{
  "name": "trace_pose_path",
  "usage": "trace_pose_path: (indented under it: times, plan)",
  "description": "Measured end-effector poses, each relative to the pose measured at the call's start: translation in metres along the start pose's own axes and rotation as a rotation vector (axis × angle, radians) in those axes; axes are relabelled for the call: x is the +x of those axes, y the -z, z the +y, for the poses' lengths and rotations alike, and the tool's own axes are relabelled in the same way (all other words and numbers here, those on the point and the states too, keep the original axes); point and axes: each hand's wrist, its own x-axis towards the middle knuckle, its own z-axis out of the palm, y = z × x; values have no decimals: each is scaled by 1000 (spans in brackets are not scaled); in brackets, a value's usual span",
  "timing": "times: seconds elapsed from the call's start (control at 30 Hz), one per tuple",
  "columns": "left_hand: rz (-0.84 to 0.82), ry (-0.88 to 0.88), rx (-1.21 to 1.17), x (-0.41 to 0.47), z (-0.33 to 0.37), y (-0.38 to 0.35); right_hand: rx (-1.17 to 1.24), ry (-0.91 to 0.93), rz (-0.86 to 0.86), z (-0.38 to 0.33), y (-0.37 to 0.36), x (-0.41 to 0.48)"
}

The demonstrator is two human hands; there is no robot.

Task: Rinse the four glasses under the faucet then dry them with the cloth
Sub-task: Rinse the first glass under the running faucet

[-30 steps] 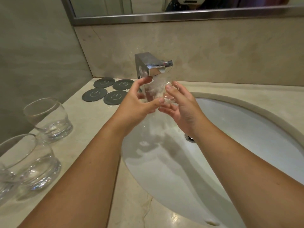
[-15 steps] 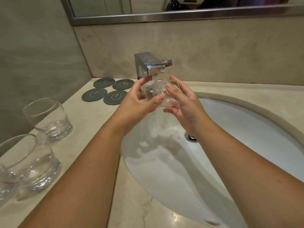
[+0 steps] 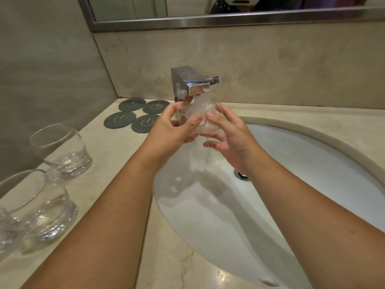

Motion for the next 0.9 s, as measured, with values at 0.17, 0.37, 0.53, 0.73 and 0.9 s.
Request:
trace_pose_path:
  times: [0.17,0.37,0.53,0.73,0.9]
  plan:
    - [-37,-28,49,-2,1,2,-1,3,83,2,-3,0]
    - [29,-4,3,0,1,1,-21,-12,64,-1,-2,-2]
    - [11,16,-22,0,-2,4,-3,-24,15,-3,-1,-4]
    - [-21,32,-41,-2,0,3,-26,9,92,-2,-3,-3]
    - [-22,61,-51,-1,0,3,-49,7,108,-5,-2,-4]
